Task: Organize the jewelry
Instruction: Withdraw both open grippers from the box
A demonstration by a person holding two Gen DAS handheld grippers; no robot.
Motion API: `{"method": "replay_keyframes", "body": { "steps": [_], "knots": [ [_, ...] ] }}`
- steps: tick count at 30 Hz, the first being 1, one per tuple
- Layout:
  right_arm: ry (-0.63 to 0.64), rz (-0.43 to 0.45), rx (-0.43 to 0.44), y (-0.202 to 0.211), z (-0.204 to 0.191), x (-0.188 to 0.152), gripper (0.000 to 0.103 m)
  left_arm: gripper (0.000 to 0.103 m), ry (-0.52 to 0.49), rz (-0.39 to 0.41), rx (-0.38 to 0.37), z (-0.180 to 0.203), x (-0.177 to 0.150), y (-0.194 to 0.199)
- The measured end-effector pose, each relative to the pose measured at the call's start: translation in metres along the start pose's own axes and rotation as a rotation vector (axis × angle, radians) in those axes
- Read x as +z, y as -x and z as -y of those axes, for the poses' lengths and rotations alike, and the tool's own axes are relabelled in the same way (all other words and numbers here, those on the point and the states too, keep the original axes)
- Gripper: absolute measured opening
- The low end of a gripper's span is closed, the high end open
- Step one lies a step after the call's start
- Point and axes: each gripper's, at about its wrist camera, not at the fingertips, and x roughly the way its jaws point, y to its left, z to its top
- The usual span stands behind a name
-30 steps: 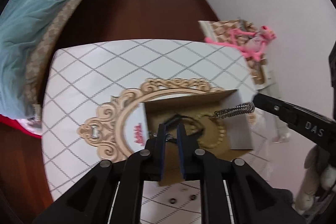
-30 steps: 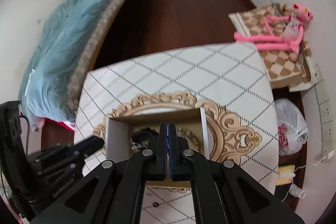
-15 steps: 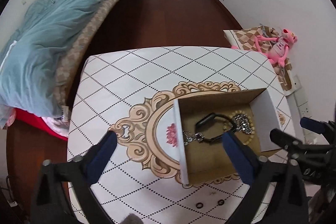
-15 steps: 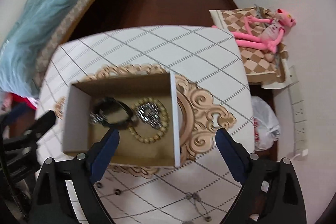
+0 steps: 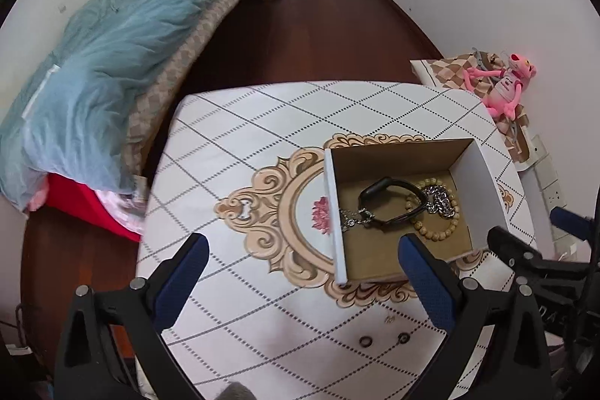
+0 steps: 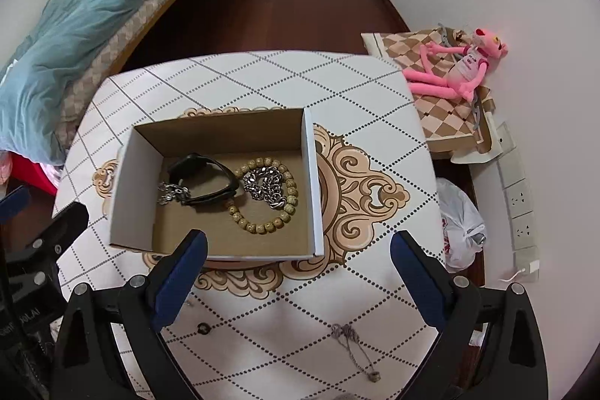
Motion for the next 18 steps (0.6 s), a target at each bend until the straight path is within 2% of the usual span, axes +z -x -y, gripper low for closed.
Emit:
{"method": "replay_keyframes", "body": {
  "steps": [10,18],
  "knots": [
    [-0.029,0.13,-0.008,0.068,0.002,-0.024,0.099,0.103,0.016,0.088,0.011,-0.001,-0.013,0.06],
    [-0.037,0.222,-0.012,0.123,0.003,-0.04,0.099,0.103,0.023,0.126,-0.009,-0.001,-0.024,0.098]
  ]
}}
